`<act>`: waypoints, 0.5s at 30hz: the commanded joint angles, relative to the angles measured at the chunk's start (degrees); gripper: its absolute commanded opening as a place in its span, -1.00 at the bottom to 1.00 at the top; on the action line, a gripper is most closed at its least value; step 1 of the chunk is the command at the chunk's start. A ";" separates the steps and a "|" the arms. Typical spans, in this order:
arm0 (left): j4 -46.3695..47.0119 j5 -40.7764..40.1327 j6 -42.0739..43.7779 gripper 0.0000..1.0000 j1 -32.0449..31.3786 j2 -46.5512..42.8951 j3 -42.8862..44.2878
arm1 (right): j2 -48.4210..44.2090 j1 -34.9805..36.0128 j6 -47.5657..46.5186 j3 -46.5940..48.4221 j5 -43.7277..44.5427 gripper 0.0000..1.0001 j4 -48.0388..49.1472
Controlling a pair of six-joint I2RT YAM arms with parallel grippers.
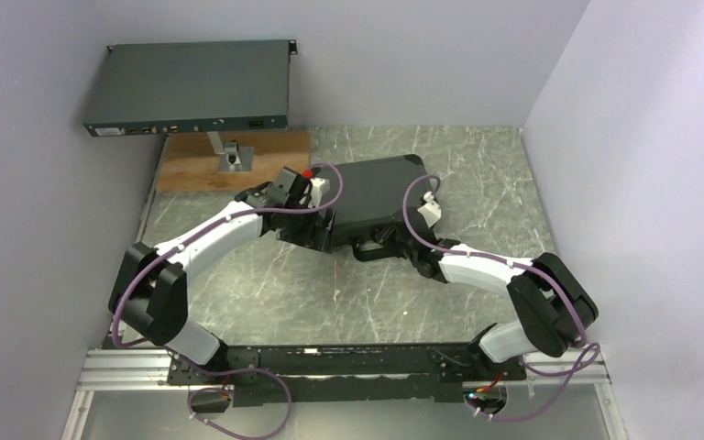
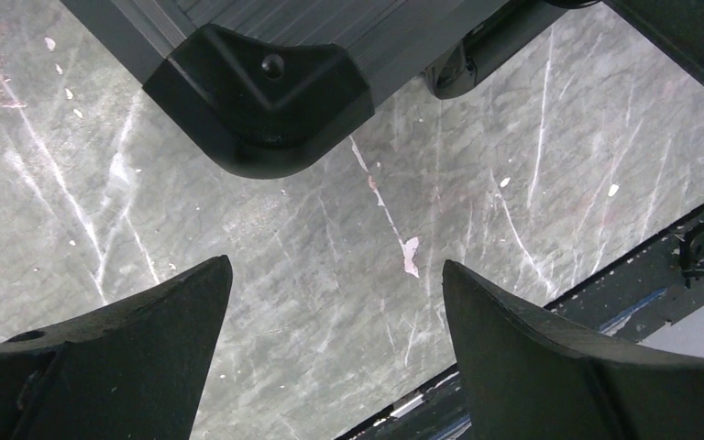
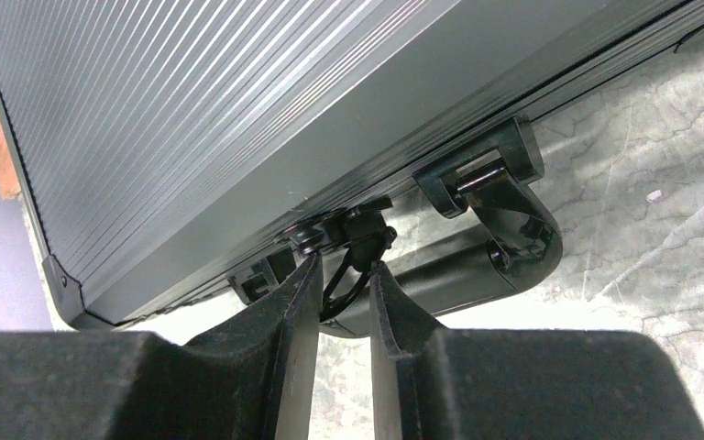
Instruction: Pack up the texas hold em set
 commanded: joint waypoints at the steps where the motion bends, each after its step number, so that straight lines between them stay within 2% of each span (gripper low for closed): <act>1: 2.99 3.56 -0.65 0.81 0.15 -2.02 -1.09 | -4.50 0.73 3.50 10.03 -0.24 -0.57 28.97; 6: 4.42 4.96 -1.27 0.79 0.04 -2.79 -2.84 | -4.60 0.74 5.41 12.82 -1.38 -0.46 27.23; 15: 5.36 5.02 -1.98 0.79 -0.07 -3.45 -3.83 | -6.40 0.83 7.05 19.47 -1.32 -0.36 21.26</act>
